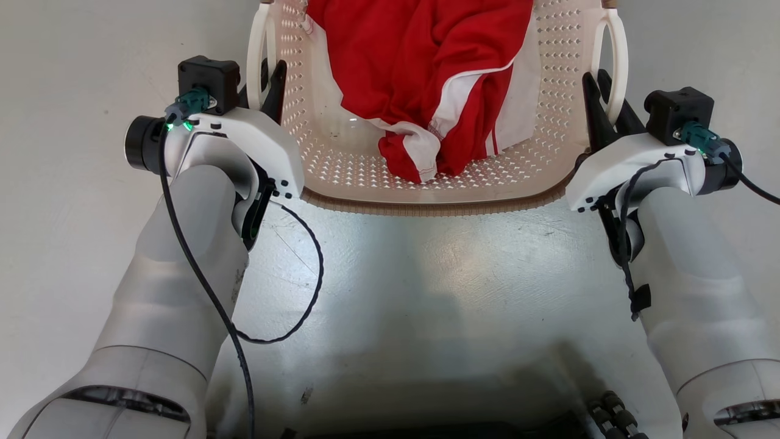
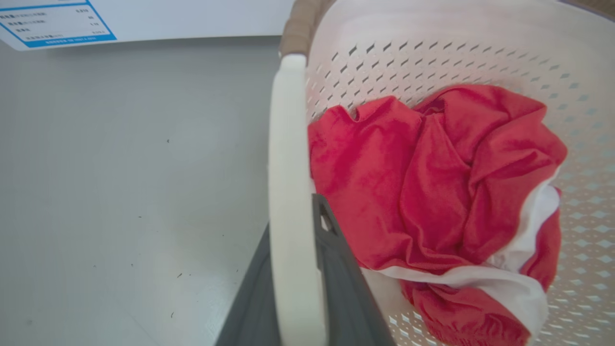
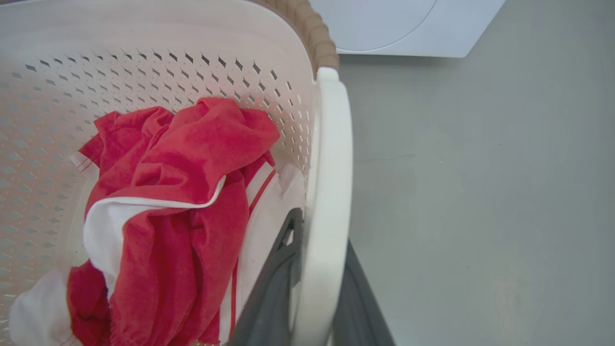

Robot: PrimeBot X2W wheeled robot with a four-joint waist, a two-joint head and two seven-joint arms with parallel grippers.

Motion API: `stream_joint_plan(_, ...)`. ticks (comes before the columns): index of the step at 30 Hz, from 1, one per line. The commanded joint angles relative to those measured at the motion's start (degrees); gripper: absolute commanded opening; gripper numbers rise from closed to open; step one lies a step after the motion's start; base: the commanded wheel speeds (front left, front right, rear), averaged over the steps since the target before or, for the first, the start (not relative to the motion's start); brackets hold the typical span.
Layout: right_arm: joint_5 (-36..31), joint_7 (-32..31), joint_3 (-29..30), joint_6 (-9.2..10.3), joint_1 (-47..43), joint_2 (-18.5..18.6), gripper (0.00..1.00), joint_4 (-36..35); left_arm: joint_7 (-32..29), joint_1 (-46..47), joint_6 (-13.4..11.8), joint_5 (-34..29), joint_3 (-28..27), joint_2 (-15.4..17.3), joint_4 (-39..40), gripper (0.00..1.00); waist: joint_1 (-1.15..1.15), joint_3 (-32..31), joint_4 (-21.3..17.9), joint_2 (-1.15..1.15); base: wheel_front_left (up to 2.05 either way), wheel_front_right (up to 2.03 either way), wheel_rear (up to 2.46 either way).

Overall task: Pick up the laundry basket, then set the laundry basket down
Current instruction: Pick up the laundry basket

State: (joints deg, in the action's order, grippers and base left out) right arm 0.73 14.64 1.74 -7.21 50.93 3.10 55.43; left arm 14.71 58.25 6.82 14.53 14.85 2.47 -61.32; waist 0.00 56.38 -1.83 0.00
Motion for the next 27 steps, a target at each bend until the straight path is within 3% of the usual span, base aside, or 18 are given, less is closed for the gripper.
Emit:
stream_joint_plan(1, 0.05, 0.36, -1.07, -0.28, -1.41, -0.23, 0.0, 0.36, 0.29, -0.55, 0.67, -0.31, -0.34, 1.98, 0.81, 0.0, 0.0, -0.09, 0.08, 0.0, 0.0, 0.0, 0.0)
stream_joint_plan(17, 1.28, 0.36, -2.28, -0.28, -3.39, -0.23, 0.0, 4.43, 0.29, -4.61, 0.63, 1.79, -0.24, 1.06, -3.4, 0.0, 0.0, -7.17, 1.23, 0.0, 0.0, 0.0, 0.0)
stream_joint_plan(27, 8.03, -0.71, -13.13, -0.28, -6.17, -0.23, 0.0, 10.3, 0.29, -11.19, 0.64, 3.21, -1.14, 1.11, -7.33, 0.0, 0.0, -18.99, -0.33, 0.0, 0.0, 0.0, 0.0)
